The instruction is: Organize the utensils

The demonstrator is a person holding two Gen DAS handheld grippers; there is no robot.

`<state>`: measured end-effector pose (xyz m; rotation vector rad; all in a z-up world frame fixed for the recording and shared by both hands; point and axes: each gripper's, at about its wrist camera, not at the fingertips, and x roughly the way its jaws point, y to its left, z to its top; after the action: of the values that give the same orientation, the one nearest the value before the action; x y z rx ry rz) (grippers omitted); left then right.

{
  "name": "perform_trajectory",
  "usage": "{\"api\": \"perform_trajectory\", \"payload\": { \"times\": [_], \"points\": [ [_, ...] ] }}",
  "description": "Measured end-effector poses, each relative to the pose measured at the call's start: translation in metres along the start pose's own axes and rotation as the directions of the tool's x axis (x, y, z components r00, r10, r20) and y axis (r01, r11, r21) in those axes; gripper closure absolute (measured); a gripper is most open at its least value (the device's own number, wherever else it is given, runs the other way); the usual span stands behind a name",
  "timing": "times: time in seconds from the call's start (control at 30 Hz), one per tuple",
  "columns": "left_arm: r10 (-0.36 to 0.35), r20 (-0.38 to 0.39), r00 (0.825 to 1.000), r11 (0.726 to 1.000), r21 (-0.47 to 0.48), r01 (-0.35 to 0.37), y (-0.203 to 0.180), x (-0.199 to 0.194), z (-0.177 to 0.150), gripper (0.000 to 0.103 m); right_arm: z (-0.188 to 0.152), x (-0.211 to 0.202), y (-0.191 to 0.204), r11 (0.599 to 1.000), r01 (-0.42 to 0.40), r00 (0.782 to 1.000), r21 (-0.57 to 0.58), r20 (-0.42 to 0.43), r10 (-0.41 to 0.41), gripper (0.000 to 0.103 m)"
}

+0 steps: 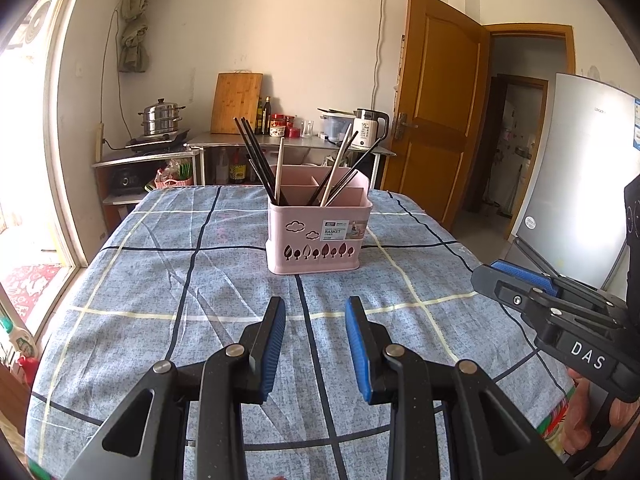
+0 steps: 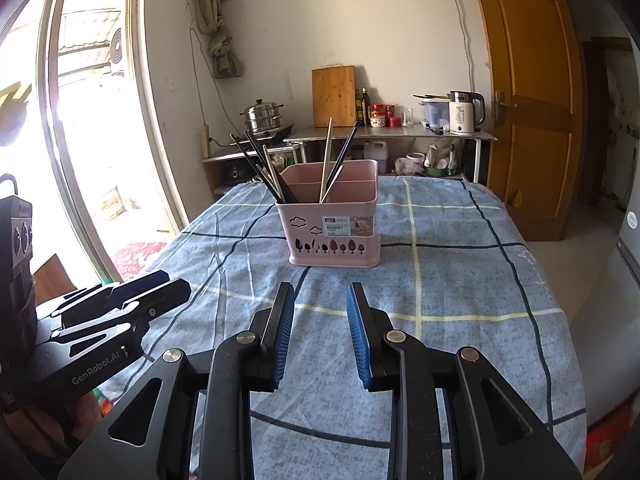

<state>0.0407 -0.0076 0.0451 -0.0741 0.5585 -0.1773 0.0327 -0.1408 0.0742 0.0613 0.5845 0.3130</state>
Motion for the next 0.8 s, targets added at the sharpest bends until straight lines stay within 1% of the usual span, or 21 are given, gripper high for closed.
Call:
{"api": "perform_trajectory", "payload": {
  "times": [0.8],
  "points": [
    [0.027,0.005,1.000,0.999,0.017,-0.027,0.0007,-0.0001,-0.0028,0.072,-0.0010,0.0026,0.0006,1.000,-0.004,1.000,-0.006,-0.010,0.004,0.075]
  ]
}}
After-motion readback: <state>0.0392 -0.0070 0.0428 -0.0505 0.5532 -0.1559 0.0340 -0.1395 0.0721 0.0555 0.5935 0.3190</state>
